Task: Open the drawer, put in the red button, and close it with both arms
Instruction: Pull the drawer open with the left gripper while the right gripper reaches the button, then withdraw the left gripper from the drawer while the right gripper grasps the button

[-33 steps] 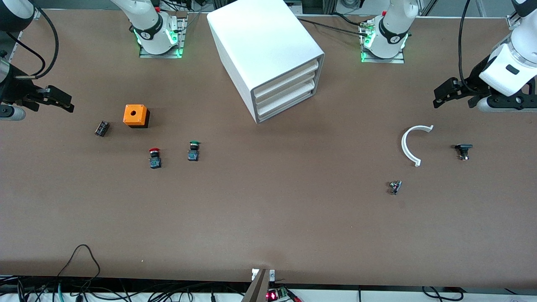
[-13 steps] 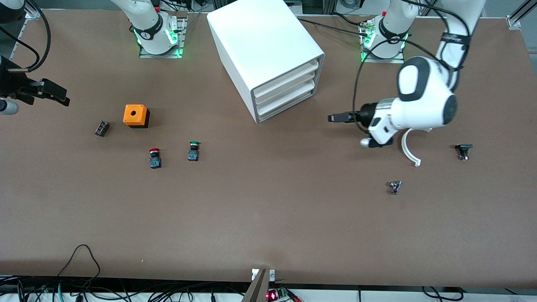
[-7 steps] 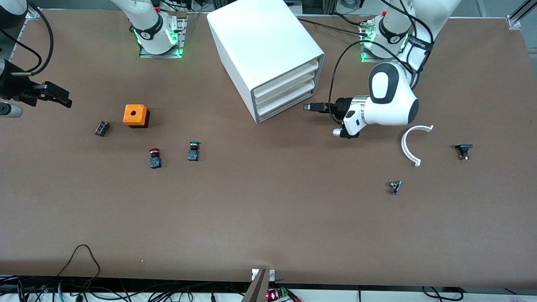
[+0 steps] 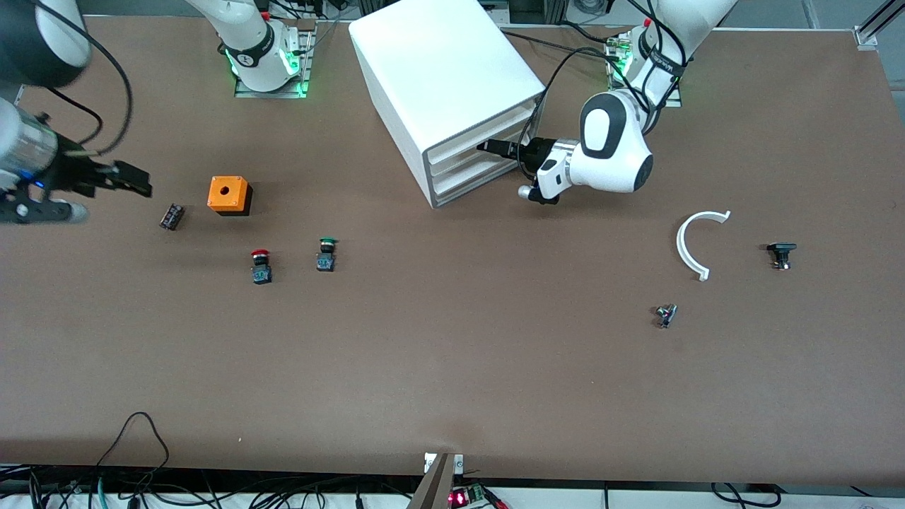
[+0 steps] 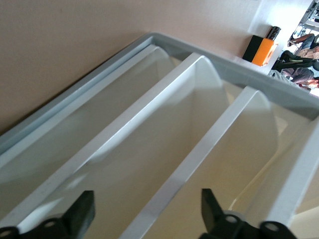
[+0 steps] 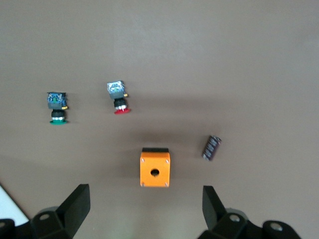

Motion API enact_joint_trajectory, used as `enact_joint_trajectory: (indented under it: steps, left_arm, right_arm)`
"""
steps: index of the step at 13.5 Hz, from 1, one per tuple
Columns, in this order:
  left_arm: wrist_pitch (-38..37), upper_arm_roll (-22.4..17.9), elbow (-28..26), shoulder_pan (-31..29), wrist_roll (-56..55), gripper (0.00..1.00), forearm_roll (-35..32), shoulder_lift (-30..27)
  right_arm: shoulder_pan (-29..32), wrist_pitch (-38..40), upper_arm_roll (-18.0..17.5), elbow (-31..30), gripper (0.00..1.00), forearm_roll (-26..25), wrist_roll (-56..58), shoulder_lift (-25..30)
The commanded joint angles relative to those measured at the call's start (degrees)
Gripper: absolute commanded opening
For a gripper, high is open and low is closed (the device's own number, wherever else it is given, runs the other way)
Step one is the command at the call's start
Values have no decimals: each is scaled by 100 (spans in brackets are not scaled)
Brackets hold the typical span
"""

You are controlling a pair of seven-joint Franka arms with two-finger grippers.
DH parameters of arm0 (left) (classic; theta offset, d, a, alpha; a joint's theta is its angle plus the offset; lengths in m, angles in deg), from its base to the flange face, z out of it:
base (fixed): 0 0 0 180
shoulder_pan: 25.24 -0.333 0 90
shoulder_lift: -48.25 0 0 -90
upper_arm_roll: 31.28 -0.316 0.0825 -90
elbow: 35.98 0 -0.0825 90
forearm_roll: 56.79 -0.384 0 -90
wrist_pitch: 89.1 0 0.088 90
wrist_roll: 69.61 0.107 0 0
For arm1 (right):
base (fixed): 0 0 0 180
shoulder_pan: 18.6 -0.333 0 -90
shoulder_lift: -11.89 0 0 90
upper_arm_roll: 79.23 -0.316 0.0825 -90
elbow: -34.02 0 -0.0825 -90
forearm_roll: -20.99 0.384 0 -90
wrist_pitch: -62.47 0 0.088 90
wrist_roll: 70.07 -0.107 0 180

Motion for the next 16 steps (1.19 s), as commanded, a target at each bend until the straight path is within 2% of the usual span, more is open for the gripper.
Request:
enact_joint_trajectory:
  steps: [1,3,5,7,10,11,12,14,16]
  left_arm:
    - [89,34,-126,24,237,0,182,-7]
    - [115,25,-91,24,342,0,25,-16]
    - [473,-36,-73,-63,378,0,-12,-77]
    - [765,-246,-30,-265,386,0,-20,-235]
    - [766,-686,207,-397,404,0,-29,-297]
    - [774,-722,225,-441,413,64,-29,-314]
    - [775,-731,260,-494,404,100,-29,-384]
    - [775,-809,357,-599,395,100,-38,-560]
    - [775,-941,480,-722,369,100,-116,-771]
  right_arm:
    - [-107,-383,12,80,100,45,-52,-562]
    - [-151,-576,12,80,100,63,-52,-861]
    - [-379,-1032,12,-138,100,71,-52,-1099]
    - [-424,-1559,12,-236,100,106,-61,-1476]
    - [-494,-2508,-23,-621,100,106,-52,-1855]
    - [-494,-2815,-93,-788,100,89,-26,-1917]
    - [-494,-3019,-155,-929,100,45,62,-1969]
    - [-529,-3126,-348,-1027,100,45,54,-2119]
    - [-529,-3275,-366,-1036,100,36,54,-2259]
